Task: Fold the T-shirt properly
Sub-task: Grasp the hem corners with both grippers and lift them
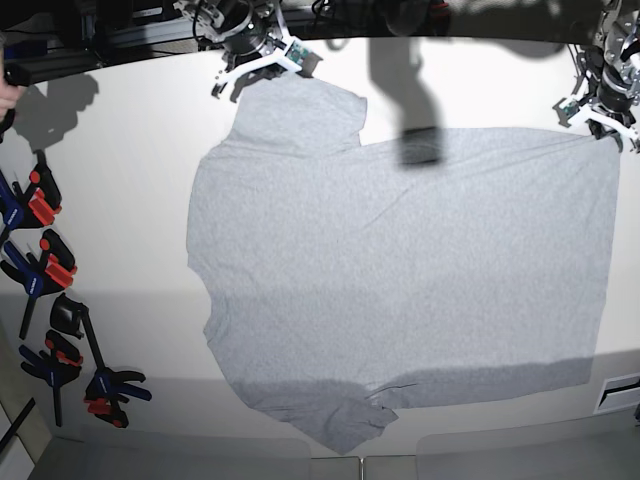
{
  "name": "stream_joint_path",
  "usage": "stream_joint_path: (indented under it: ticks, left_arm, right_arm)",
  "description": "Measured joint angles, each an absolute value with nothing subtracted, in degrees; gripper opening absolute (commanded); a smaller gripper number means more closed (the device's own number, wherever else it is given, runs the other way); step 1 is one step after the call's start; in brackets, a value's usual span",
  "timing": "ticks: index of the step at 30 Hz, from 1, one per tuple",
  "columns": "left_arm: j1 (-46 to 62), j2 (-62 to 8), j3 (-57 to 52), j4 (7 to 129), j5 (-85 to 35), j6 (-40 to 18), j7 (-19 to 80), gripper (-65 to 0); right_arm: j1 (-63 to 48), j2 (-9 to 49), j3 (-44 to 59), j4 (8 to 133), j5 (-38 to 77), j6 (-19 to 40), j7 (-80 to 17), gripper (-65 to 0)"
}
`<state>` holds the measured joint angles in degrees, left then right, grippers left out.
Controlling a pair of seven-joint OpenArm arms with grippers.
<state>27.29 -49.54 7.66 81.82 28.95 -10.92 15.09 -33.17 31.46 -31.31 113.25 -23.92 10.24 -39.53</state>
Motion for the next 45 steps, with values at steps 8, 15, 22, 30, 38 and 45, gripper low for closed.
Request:
stream_joint_path:
  ticks: [8,15,22,30,38,45]
  left_arm:
    - [28.7,-49.5,7.8,87.0,28.8,-7.2,22.7,-65.0]
    - [29.2,-49.2,8.2,89.5,30.0,3.0,22.8,-65.0]
    - [28.6,-49.2,8.2,89.9,32.2,6.0,22.6,-65.0]
    - [27.2,-49.2,8.2,89.8,31.8,6.0,17.6,-65.0]
    - [19.6,-49.2,8.2,89.7,14.7,6.4,14.2,-65.0]
    - [12.7,-49.2,8.2,89.1,3.8,6.4,14.0,-65.0]
  right_arm:
    - [-33.2,31.5,-31.3,118.8,-29.0,6.7,-41.3,-65.0]
    - [-33.1,31.6,-31.3,122.8,-29.6,6.2,-42.4,-65.0]
    - [-30.5,31.6,-31.3,123.7,-29.6,4.4,-42.5,-65.0]
    - [-20.8,31.4,-31.4,123.7,-25.4,0.4,-41.4,-65.0]
    - [-10.6,30.9,-31.4,117.4,-22.5,0.2,-39.9,-65.0]
    - [-2.2,25.4,-31.5,108.6,-22.2,0.3,-37.4,-65.0]
